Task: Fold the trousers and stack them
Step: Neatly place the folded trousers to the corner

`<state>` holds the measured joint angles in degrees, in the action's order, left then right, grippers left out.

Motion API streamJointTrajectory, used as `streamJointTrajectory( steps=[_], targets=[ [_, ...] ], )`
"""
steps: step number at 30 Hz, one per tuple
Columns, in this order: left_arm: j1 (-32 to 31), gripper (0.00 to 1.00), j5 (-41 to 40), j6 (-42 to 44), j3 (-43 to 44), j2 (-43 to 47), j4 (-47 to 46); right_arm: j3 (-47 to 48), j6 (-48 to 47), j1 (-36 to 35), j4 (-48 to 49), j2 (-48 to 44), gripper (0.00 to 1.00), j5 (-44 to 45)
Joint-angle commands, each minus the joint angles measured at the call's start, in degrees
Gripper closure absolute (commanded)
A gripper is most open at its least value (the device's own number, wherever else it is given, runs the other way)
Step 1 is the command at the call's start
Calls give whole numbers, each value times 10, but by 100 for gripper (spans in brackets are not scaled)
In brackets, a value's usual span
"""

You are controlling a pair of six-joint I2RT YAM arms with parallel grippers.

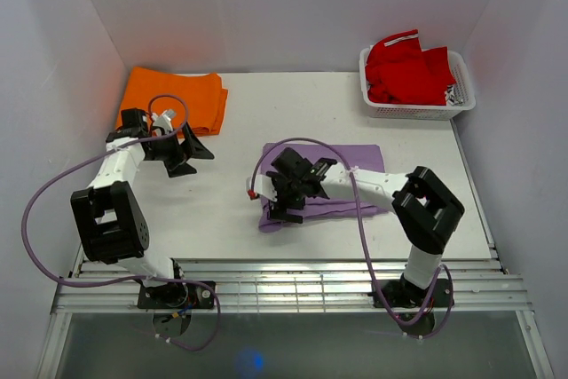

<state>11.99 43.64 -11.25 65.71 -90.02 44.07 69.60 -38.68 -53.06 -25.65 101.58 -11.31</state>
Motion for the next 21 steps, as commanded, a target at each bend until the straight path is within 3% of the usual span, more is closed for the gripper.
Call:
streamJointTrajectory(
  steps=[1, 3, 5, 6, 8, 9, 10, 11, 16, 21],
  targets=[
    [-1, 2, 51, -27, -17, 14, -3, -48, -26, -34, 87, -7, 9, 62],
    [-2, 2, 53, -48, -37, 15, -29, -74, -38, -44, 106, 5, 8, 84],
    [-2, 2, 70, -83, -57, 26, -57, -86, -39, -46, 142, 28, 1, 109],
    [-1, 2, 74, -97, -69, 30, -89, -90, -39, -46, 154, 35, 4, 113],
    [-3, 2, 74, -146, -111, 41, -122, -96, -33, -43, 182, 49, 32, 140],
    [-9, 2, 69, -162, -128, 51, -157, -94, -22, -41, 188, 50, 58, 138],
    [-15, 2, 65, -174, -156, 54, -172, -91, -14, -36, 195, 46, 79, 126],
    [-23, 2, 59, -195, -165, 56, -183, -87, -6, -34, 205, 42, 91, 121],
    [-110, 2, -6, -296, -203, 48, -287, -45, 59, -5, 205, 8, 92, 25],
    [-194, 2, -44, -428, -216, 9, -396, -3, 111, 15, 210, 3, 92, 4]
  ],
)
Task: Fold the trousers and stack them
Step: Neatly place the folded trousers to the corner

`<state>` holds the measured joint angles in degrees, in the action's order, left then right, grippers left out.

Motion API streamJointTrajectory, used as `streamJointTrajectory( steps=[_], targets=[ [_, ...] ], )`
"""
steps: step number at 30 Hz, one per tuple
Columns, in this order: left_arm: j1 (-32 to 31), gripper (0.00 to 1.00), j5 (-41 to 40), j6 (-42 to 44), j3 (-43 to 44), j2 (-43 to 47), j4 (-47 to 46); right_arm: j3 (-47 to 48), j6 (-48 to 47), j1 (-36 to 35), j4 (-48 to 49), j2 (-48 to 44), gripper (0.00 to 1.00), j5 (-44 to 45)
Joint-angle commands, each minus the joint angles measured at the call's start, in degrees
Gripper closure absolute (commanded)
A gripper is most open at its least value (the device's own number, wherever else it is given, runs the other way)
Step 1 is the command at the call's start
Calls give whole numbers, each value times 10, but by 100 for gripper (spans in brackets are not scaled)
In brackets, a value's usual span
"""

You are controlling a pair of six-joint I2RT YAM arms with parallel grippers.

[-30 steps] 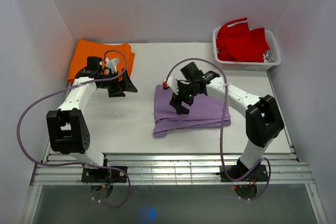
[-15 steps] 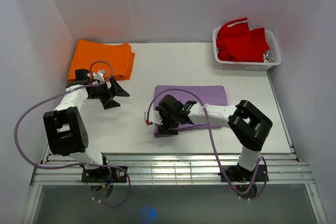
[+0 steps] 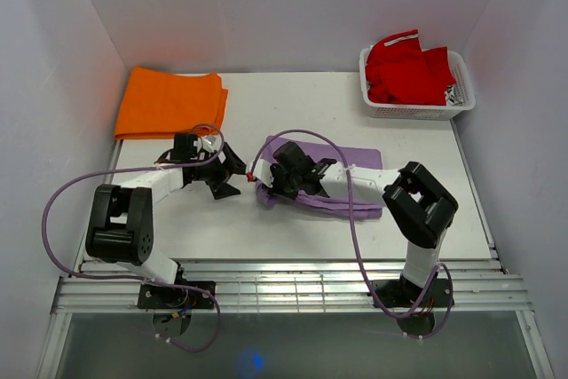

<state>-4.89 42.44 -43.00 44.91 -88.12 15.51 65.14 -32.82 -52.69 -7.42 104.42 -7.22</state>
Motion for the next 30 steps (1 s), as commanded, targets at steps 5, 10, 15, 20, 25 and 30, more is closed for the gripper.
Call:
streamJointTrajectory(
  steps=[5, 10, 15, 20, 25, 30],
  targets=[
    [-68, 2, -72, -192, -25, -31, -222, 63, 89, 14, 37, -9, 92, -39],
    [-121, 2, -114, -235, -5, -58, -260, 83, 116, 14, 50, 8, 92, -39],
    [-157, 2, -123, -304, -10, -92, -311, 104, 150, 14, 68, 23, 92, -7],
    [-164, 18, -122, -331, -13, -109, -347, 118, 181, 14, 90, 35, 92, 17],
    [-162, 64, -116, -350, -24, -123, -382, 95, 195, 15, 103, 8, 87, -15],
    [-157, 100, -104, -343, -13, -135, -400, 75, 159, 18, 78, -30, 47, -46]
  ],
)
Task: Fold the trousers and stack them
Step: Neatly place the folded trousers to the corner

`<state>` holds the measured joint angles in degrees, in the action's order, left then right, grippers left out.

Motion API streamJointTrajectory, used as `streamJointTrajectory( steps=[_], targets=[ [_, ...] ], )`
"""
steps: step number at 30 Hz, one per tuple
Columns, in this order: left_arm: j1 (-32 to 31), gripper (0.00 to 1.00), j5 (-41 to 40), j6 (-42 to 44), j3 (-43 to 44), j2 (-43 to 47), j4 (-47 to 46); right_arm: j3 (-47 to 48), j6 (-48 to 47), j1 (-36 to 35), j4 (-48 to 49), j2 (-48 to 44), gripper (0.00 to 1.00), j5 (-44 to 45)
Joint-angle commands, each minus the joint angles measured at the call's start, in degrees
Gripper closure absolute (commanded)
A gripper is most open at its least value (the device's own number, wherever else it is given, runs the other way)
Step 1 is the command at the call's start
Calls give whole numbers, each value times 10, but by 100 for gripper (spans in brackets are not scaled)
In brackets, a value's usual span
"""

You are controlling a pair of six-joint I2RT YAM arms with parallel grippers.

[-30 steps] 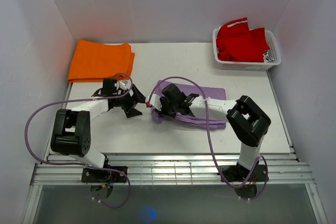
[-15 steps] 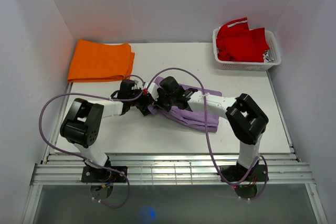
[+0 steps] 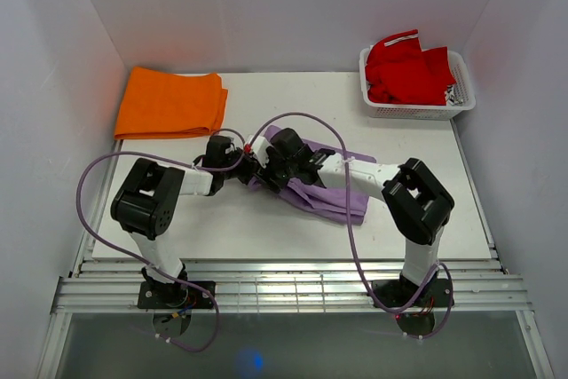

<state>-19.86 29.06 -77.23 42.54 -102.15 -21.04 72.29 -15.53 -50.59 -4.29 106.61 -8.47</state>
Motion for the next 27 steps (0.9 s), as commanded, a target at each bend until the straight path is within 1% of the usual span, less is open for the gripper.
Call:
streamJointTrajectory(
  steps=[1, 2, 3, 4, 6, 7, 8, 10, 11, 12, 14, 15, 16, 18, 21, 27],
  targets=[
    [-4, 100, 28, 9, 16, 5, -36, -4, -22, 0, 16, -72, 36, -24],
    [0, 100, 27, 19, 24, 5, -35, -12, -29, 3, 4, -86, 31, -17],
    [7, 100, 26, 32, 32, 5, -34, -21, -41, 14, -4, -117, 23, -16],
    [10, 100, 25, 51, 54, 5, -31, -42, -46, 22, -14, -132, 20, -15],
    [12, 100, 29, 128, 87, -1, 4, -65, -55, 50, -44, -177, 14, -16],
    [12, 100, 28, 163, 130, -3, 27, -80, -65, 59, -55, -188, 13, -20],
    [12, 100, 28, 232, 151, -7, 65, -87, -71, 71, -75, -197, 13, -19],
    [13, 100, 25, 307, 191, -17, 106, -95, -88, 102, -93, -212, 12, -16],
    [13, 100, 16, 349, 248, -24, 175, -99, -93, 114, -101, -214, 12, -15],
    [13, 100, -4, 437, 280, -40, 210, -101, -98, 134, -113, -215, 12, -15],
    [16, 100, -15, 526, 353, -51, 286, -99, -109, 151, -122, -214, 12, -15],
    [18, 100, -22, 606, 372, -53, 302, -97, -113, 164, -127, -212, 12, -15],
    [21, 100, -51, 632, 383, -52, 311, -95, -116, 169, -128, -211, 12, -14],
    [39, 100, -75, 676, 410, -53, 327, -90, -123, 179, -130, -208, 12, -12],
    [73, 100, -96, 706, 452, -68, 341, -80, -129, 184, -135, -202, 12, -14],
    [136, 100, -82, 757, 516, -75, 316, -61, -131, 185, -146, -186, 12, -25]
  ],
)
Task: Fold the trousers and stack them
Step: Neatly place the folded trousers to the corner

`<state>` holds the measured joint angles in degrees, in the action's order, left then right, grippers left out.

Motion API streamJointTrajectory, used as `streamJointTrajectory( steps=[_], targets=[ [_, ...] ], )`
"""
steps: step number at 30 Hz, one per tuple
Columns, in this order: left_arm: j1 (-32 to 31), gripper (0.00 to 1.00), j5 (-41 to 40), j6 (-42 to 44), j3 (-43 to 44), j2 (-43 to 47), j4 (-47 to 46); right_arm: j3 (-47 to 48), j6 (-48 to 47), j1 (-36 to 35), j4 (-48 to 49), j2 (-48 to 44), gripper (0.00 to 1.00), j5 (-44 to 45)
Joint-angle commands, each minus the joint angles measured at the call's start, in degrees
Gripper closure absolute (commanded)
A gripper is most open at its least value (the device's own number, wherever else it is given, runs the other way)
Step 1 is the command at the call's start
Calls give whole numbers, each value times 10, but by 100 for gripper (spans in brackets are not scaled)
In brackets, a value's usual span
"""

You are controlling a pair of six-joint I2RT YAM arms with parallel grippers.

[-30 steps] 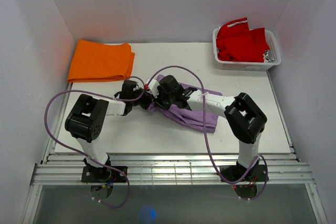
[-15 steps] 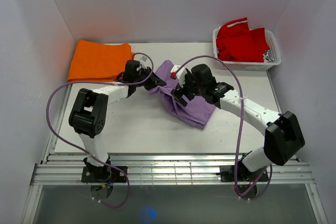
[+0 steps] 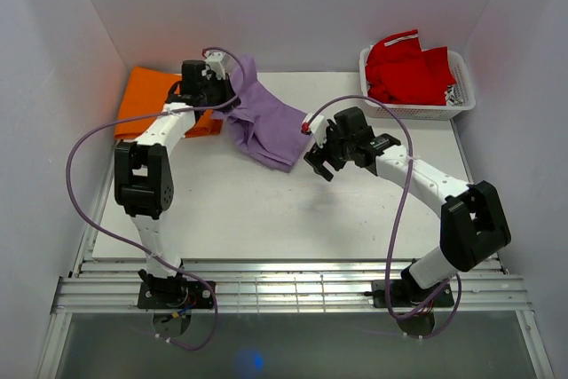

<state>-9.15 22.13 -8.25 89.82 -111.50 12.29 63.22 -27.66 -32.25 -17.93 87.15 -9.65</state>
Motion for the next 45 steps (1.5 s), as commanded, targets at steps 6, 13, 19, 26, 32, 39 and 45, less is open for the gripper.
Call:
streamJointTrajectory(
  steps=[6, 13, 19, 26, 32, 39, 45],
  targets=[
    [59, 100, -12, 115, 103, 13, -33, 48, -17, 2, -14, 22, 12, -16],
    [69, 100, -16, 114, 143, 12, -49, 65, -21, 2, -15, 37, 12, -17],
    [81, 100, -35, 119, 204, -5, -40, 73, -29, 2, -16, 42, 12, -12],
    [91, 100, -46, 121, 261, -16, 3, 81, -34, 2, -16, 46, 12, -12],
    [111, 100, -64, 119, 256, -2, 10, 88, -35, 2, -18, 54, 12, -15],
    [126, 100, -71, 106, 266, 3, 30, 98, -38, 2, -20, 62, 12, -16],
    [148, 100, -70, 105, 251, 10, 29, 101, -39, 2, -24, 67, 12, -19]
  ],
)
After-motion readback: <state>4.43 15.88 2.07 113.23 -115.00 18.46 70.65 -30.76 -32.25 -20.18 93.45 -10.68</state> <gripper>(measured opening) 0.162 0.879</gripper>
